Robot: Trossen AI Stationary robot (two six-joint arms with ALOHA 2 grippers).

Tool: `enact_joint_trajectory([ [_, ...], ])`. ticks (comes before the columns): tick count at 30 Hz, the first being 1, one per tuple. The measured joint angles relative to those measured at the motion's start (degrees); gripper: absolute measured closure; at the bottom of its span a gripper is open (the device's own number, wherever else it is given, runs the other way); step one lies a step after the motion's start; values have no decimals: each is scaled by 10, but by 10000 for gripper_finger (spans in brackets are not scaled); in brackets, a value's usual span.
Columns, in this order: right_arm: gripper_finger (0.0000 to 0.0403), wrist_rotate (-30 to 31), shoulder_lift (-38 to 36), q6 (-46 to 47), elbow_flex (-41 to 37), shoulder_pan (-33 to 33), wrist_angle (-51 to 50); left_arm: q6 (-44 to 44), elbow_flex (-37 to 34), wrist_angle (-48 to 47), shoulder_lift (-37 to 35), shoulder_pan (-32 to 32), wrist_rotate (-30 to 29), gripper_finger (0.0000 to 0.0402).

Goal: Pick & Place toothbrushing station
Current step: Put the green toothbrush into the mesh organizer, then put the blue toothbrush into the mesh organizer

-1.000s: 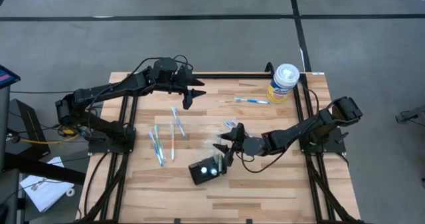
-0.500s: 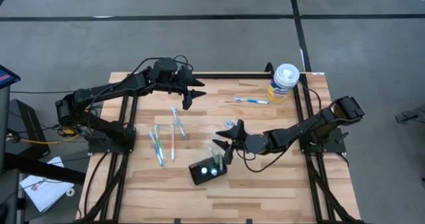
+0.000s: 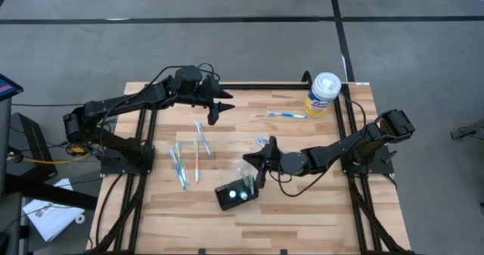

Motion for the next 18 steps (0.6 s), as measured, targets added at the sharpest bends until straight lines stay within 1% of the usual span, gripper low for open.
enact_joint_trajectory([
  [6, 319, -4, -39, 0, 0, -10, -13, 12, 0, -3, 0, 0, -1, 220],
  [10, 294, -5, -61, 0, 1, -10, -25, 13, 0, -3, 0, 0, -2, 220],
  [12, 287, -6, -77, -8, 16, -11, -52, 13, 0, -3, 0, 0, -2, 220],
  [14, 282, -2, -94, -16, 45, -20, -115, 11, 0, -3, 0, 0, -2, 220],
  [16, 281, 6, -107, -1, 77, -38, -228, 8, 0, -3, 0, -1, -2, 220],
  [18, 280, 1, -110, 33, 112, -63, -352, 7, 0, -3, 0, -3, -2, 220],
])
